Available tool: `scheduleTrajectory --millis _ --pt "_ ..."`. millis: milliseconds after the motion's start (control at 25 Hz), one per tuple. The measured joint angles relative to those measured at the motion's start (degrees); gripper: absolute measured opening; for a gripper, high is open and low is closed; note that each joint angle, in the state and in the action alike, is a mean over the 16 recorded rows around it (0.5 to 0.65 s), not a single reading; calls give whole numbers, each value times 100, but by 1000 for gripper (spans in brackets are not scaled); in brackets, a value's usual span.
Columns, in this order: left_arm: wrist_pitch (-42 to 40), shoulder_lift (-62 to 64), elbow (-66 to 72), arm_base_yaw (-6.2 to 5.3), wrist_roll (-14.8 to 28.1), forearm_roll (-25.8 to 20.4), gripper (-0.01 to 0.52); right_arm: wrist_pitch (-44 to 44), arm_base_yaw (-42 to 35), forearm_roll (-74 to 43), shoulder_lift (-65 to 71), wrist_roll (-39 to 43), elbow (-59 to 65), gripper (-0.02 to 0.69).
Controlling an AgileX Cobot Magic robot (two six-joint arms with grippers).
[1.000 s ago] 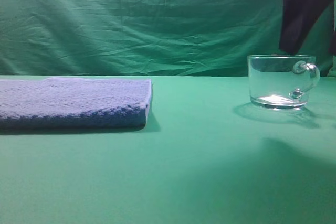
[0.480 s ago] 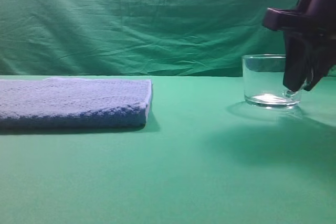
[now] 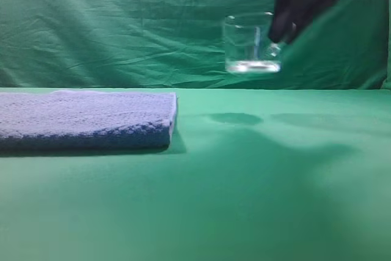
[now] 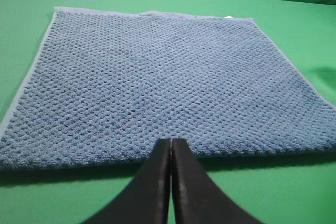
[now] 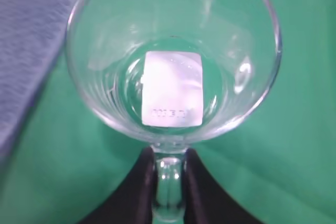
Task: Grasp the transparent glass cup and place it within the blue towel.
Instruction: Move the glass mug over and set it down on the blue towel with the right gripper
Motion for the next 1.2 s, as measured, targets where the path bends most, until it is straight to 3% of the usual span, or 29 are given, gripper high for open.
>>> scheduleTrajectory --millis 400,640,840,1000,1200 --pt "0 0 0 0 0 0 0 -99 570 14 1754 -348 -1752 126" --pt "0 0 0 0 0 0 0 166 619 10 2174 -425 -2241 258" --pt "0 0 0 0 0 0 0 983 619 -86 1950 -310 -2520 344" --pt "0 0 0 0 0 0 0 1968 619 -233 1510 -44 -2722 323" --pt "0 0 0 0 0 0 0 3060 619 -437 753 485 -2933 200"
